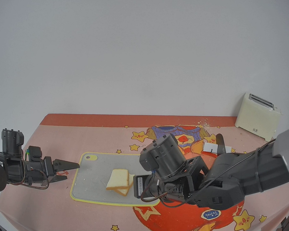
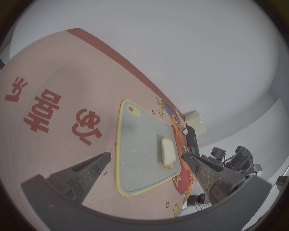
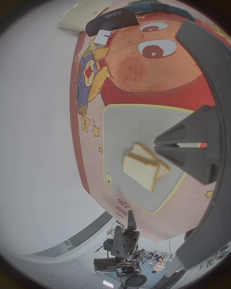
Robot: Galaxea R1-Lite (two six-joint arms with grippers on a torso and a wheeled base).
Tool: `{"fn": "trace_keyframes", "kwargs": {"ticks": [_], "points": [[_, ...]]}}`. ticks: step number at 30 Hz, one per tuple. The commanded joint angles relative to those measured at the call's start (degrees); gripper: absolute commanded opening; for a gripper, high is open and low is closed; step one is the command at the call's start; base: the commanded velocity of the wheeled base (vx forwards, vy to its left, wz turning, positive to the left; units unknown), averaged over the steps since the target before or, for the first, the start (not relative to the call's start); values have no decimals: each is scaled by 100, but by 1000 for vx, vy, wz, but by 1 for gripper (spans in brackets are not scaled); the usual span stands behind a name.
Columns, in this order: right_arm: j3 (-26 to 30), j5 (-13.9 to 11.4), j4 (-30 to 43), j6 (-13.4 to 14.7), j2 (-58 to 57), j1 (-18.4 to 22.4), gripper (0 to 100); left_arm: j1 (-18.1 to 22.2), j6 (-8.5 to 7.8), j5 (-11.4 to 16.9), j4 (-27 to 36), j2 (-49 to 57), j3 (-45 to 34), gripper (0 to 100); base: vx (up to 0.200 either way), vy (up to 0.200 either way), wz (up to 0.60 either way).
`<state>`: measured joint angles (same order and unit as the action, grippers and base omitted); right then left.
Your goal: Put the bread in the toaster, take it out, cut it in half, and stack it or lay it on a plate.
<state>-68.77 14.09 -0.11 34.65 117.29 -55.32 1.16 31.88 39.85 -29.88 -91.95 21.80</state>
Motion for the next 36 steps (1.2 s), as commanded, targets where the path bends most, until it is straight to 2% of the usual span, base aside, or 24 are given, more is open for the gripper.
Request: {"fn": "trace_keyframes", "kwargs": {"ticks": [1,12,17,27,36], "points": [[-31,15,-24,-2,181,4,0,-2,-15,5,-9,-156,-9,100,0,0,0],[-295,32,-15,-2,400,21,0,-37,11,14,0,-156,9,100,0,0,0],[-594,32,37,-2,602,4,0,-142,29,5,0,-165,-18,100,0,0,0],[-603,41,37,7,717,-14,0,-195,29,5,8,-165,-26,100,0,0,0],[-875,41,20,7,893,-119,0,-195,29,5,8,-165,-35,100,0,0,0]]}}
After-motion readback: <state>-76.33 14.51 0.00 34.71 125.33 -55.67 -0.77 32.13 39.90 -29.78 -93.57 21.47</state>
